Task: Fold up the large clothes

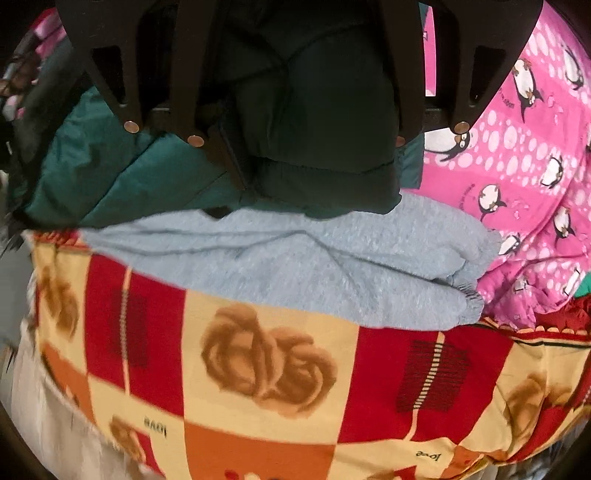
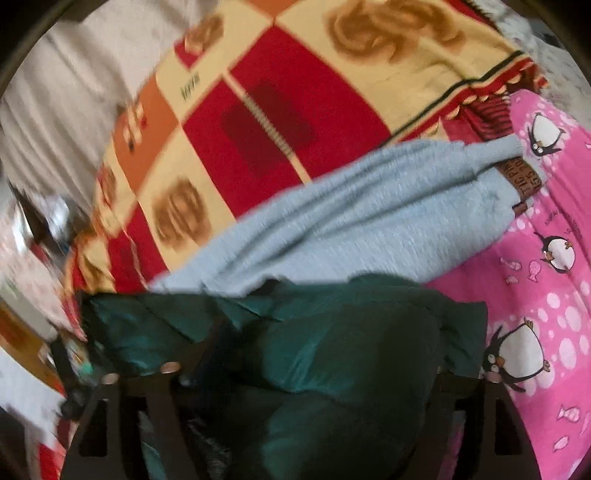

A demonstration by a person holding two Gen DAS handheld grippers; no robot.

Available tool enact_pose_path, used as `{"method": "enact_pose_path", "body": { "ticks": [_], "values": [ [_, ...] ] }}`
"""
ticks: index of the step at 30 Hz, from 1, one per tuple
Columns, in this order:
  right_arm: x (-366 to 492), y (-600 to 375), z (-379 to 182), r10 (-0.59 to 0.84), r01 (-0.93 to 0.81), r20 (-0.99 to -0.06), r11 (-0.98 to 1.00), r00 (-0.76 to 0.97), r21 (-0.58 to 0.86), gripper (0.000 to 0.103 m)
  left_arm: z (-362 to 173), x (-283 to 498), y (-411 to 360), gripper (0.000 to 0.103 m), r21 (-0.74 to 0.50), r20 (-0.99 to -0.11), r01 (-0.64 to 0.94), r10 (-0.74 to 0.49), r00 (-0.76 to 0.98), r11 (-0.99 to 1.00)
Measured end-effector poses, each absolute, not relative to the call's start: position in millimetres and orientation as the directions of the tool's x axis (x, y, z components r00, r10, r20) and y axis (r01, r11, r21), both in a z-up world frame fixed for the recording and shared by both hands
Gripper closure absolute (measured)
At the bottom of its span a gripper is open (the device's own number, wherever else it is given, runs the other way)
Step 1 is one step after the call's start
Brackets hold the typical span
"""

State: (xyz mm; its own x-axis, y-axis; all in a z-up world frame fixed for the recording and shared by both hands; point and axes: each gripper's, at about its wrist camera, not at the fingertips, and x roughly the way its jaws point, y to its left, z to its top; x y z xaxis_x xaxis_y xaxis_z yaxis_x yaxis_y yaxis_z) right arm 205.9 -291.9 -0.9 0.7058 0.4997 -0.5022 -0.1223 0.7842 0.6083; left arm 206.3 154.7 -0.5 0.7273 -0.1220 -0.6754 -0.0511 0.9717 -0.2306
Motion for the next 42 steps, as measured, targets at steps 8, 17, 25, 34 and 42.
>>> {"method": "enact_pose_path", "body": {
  "ticks": [8, 17, 25, 34, 42],
  "values": [
    [192.4, -293.4, 26.3, 0.565, -0.229, -0.314, 0.69, 0.763, 0.687, 0.003, 29.7, 201.1, 182.2, 0.024, -0.506, -0.552, 0.037, -0.356, 0.754, 0.862],
    [197.6, -303.3, 16.3, 0.59, -0.189, -0.311, 0.634, 0.745, 0.75, 0.001, 12.7, 211.3, 184.9, 0.015, -0.532, -0.613, -0.003, -0.383, 0.691, 0.847],
    [206.8, -303.4, -1.9, 0.629, -0.116, -0.398, 0.616, 0.668, 0.779, 0.001, 7.0, 211.7, 171.4, 0.0, -0.38, -0.694, -0.029, -0.264, 0.67, 0.924],
    [204.1, -308.6, -10.5, 0.694, -0.048, -0.446, 0.567, 0.565, 0.822, 0.001, 25.1, 200.6, 185.3, 0.0, -0.299, -0.668, -0.069, -0.157, 0.727, 0.952],
    [196.7, -311.0, 2.1, 0.788, -0.164, -0.242, 0.395, 0.566, 0.904, 0.0, 22.5, 200.6, 206.6, 0.0, -0.44, -0.628, -0.101, -0.224, 0.745, 0.892]
  ]
}}
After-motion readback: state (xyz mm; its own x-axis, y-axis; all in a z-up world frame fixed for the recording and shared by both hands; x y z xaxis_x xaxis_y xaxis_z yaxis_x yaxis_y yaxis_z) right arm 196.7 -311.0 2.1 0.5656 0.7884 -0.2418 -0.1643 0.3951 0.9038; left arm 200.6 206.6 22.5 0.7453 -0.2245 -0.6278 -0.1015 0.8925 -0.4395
